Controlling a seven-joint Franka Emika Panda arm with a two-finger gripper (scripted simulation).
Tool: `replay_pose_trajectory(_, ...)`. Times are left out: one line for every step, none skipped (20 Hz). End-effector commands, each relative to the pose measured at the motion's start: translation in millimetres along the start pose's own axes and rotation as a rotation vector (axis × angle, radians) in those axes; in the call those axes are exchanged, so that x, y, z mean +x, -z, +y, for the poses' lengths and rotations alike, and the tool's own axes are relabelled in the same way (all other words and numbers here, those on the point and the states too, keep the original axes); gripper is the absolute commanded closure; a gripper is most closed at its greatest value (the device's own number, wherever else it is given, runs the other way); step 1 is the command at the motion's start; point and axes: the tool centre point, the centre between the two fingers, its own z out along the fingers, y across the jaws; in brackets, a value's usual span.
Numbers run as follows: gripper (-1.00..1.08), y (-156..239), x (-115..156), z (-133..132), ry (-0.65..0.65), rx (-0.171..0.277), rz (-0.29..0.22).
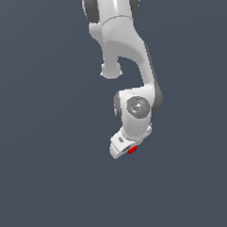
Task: Pick up the red cube and move it to a goal position.
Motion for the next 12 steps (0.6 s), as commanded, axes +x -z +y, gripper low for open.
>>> replay_pose_trajectory(1.08,20,-4,2,0.000,-0.001,0.002)
replay_pose_trajectory(1.08,29,-6,3,0.000,-0.001,0.002)
replay_pose_trajectory(1.08,38,-8,3,0.000,-0.001,0.002)
replay_pose_trajectory(1.08,49,-10,4,0.000,-0.001,0.002)
replay_pose_trajectory(1.08,60,-12,5,0.000,-0.001,0.002)
replay_pose_trajectory(1.08,71,-15,6,0.000,-0.001,0.002)
replay_pose_trajectory(1.08,83,-17,7,0.001,-0.002,0.001)
replay_pose_trajectory(1.08,95,-19,8,0.001,-0.002,0.001)
replay_pose_trajectory(1.08,107,-22,9,0.001,-0.002,0.001)
replay_pose_trajectory(1.08,119,-24,10,0.001,-0.002,0.001)
replay_pose_trajectory(1.08,131,-27,11,0.001,-0.002,0.001)
replay_pose_trajectory(1.08,143,-29,11,0.001,-0.002,0.001)
